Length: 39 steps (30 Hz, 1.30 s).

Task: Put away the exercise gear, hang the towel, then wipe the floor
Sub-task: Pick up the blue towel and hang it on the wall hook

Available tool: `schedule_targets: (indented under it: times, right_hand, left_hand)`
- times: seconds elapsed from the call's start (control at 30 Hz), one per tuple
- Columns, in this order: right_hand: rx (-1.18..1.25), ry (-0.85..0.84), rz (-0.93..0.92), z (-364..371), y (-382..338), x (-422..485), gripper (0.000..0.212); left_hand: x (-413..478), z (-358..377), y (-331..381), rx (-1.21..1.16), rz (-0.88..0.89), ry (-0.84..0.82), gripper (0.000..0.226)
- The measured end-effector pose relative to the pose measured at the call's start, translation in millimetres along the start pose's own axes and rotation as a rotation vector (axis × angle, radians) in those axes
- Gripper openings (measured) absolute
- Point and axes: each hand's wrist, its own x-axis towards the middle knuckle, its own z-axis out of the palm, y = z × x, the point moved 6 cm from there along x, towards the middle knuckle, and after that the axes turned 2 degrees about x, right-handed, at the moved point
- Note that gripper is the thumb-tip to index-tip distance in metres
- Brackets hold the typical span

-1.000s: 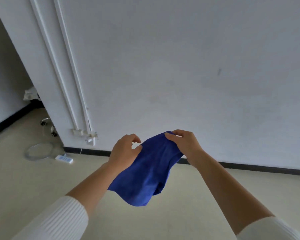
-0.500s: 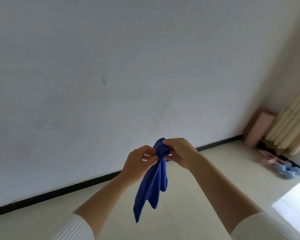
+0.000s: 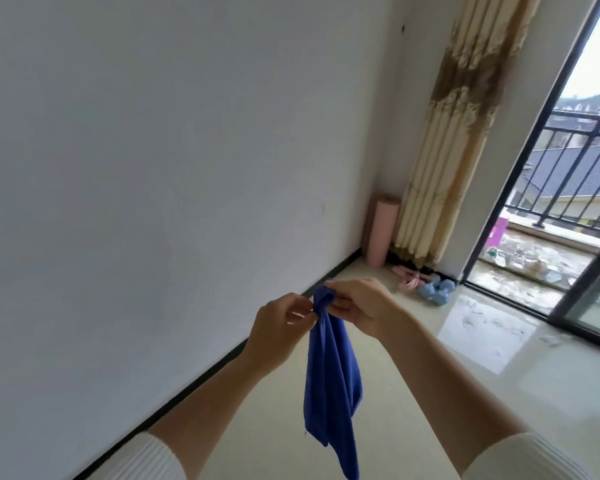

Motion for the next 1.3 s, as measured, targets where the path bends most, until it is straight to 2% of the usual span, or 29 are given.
schedule_targets:
  times: [0.27,0.37,0.5,0.57,0.63,0.73,0.8,0.93,1.0,1.2,1.3]
  right_hand:
    - [0.166,0.150,-0.045,-89,-90,136,0.005]
    - [0.190,0.169,-0.065,-119,-123,181,0.005]
    - [0.200,0.154,-0.074,-163,-170,243,0.005]
    - [0.179,0.159,-0.080,-191,-195,276,0.006]
    - [0.114,0.179,-0.091,-220,-223,310,0.005]
    - [-0.019,0.201,-0.101,-264,-263,358,0.016]
    - [-0.100,0.179,-0.115,-287,-289,388,0.017]
    - [-0.087,0.120,-0.141,-324,-326,438,0.027]
    - [-0.209,0.102,-0.207,-341,-347,466,0.027]
    - [-0.458,0.263,-0.476,-380,-411,560,0.021]
    - [-0.642,0.377,-0.513,-400,-440,620,0.013]
  left_hand:
    - [192,75,8,-0.029,0.042,-0.191,0.013]
    - [254,108,15,0.027,0.086,-0.186,0.017]
    - [341,154,23,0.006,0.078,-0.155,0.002]
    - [383,177,28,-0.017,0.083,-0.148,0.004]
    - [427,200,34,-0.057,0.074,-0.136,0.006]
    - [493,233,44,-0.131,0.019,-0.104,0.009]
    - [537,253,55,-0.155,0.017,-0.079,0.010]
    - [618,286,77,-0.182,0.020,-0.063,0.008]
    - [659,303,87,-0.184,0.024,-0.079,0.008]
    - [778,346,106,-0.216,0.039,-0.134,0.010]
    - [844,359,107,-0.213,0.050,-0.148,0.011]
